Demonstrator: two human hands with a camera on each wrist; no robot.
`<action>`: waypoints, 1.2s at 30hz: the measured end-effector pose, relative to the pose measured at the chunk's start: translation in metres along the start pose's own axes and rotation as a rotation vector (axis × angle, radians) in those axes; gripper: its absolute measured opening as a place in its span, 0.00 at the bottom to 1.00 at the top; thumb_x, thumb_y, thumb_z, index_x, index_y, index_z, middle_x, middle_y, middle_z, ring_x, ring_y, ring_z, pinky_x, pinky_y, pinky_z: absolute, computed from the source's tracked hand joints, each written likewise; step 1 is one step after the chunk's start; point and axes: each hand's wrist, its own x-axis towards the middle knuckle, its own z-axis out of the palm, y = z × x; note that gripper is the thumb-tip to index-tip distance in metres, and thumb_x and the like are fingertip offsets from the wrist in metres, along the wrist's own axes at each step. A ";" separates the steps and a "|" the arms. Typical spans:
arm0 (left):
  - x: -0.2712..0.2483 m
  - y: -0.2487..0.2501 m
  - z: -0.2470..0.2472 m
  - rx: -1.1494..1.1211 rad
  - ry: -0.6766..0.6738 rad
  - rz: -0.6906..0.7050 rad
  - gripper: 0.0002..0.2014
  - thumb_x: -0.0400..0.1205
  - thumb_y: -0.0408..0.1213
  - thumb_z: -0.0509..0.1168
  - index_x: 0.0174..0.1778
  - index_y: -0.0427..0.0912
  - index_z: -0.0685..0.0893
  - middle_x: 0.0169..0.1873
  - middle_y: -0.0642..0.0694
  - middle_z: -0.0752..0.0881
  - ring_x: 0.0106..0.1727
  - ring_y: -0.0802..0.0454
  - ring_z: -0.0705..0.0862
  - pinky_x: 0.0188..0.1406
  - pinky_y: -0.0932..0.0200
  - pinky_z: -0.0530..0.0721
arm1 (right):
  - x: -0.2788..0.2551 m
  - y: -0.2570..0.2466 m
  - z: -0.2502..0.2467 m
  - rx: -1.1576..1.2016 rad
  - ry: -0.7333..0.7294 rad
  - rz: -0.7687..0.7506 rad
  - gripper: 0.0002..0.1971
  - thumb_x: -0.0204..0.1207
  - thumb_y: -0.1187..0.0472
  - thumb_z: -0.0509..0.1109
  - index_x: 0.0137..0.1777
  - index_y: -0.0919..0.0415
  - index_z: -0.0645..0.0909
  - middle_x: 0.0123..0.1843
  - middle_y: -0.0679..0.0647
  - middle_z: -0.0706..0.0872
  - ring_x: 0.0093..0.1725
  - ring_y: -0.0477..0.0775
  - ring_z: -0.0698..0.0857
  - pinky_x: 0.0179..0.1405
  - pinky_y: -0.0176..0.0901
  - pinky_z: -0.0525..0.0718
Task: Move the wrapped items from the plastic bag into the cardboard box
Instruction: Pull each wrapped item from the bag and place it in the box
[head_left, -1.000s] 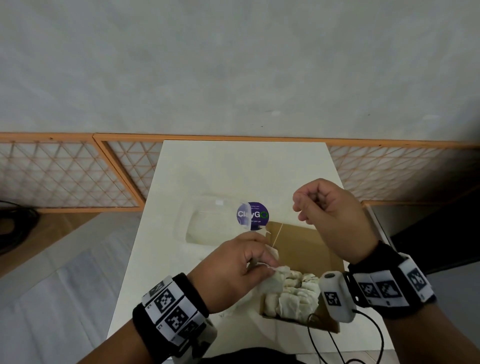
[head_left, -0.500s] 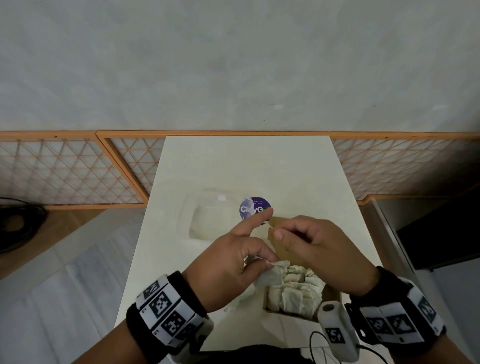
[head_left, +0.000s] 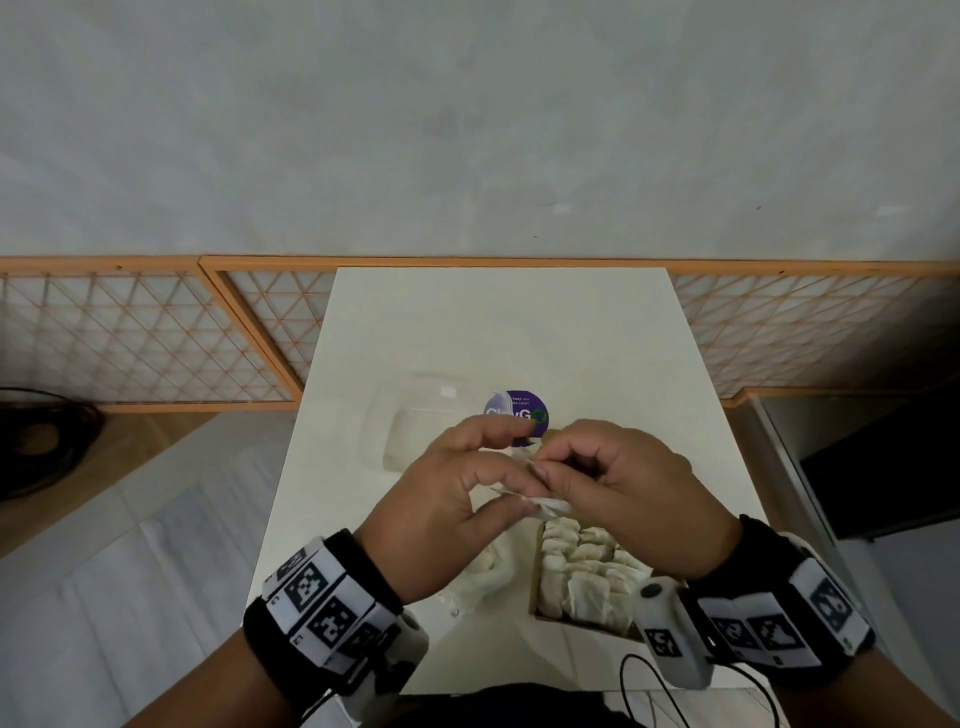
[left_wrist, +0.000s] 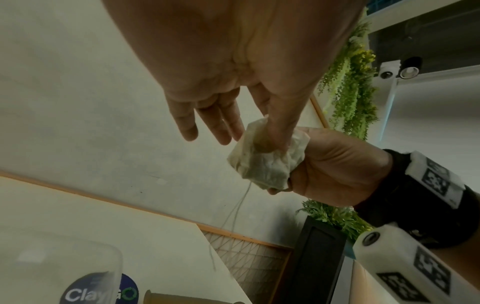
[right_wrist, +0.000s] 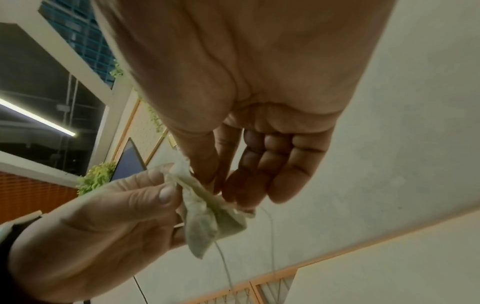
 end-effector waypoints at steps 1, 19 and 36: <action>0.000 0.000 -0.001 -0.006 0.012 -0.012 0.07 0.81 0.38 0.77 0.50 0.56 0.94 0.71 0.64 0.80 0.76 0.61 0.78 0.73 0.69 0.74 | 0.001 0.000 0.000 -0.031 -0.008 -0.005 0.09 0.85 0.60 0.72 0.44 0.48 0.88 0.41 0.43 0.87 0.42 0.48 0.84 0.41 0.36 0.79; -0.004 -0.018 0.005 -0.102 0.158 -0.087 0.16 0.82 0.32 0.76 0.61 0.55 0.86 0.44 0.56 0.90 0.42 0.55 0.86 0.42 0.70 0.80 | 0.007 0.000 -0.002 -0.095 -0.215 -0.017 0.09 0.89 0.53 0.65 0.49 0.48 0.85 0.38 0.50 0.86 0.39 0.55 0.84 0.44 0.62 0.85; 0.026 -0.036 0.064 -0.177 -0.036 -0.161 0.07 0.79 0.34 0.79 0.47 0.50 0.90 0.41 0.51 0.91 0.36 0.64 0.84 0.42 0.69 0.83 | -0.070 0.087 -0.023 -0.176 -0.069 0.260 0.08 0.80 0.40 0.72 0.50 0.40 0.88 0.42 0.46 0.90 0.43 0.45 0.87 0.44 0.45 0.85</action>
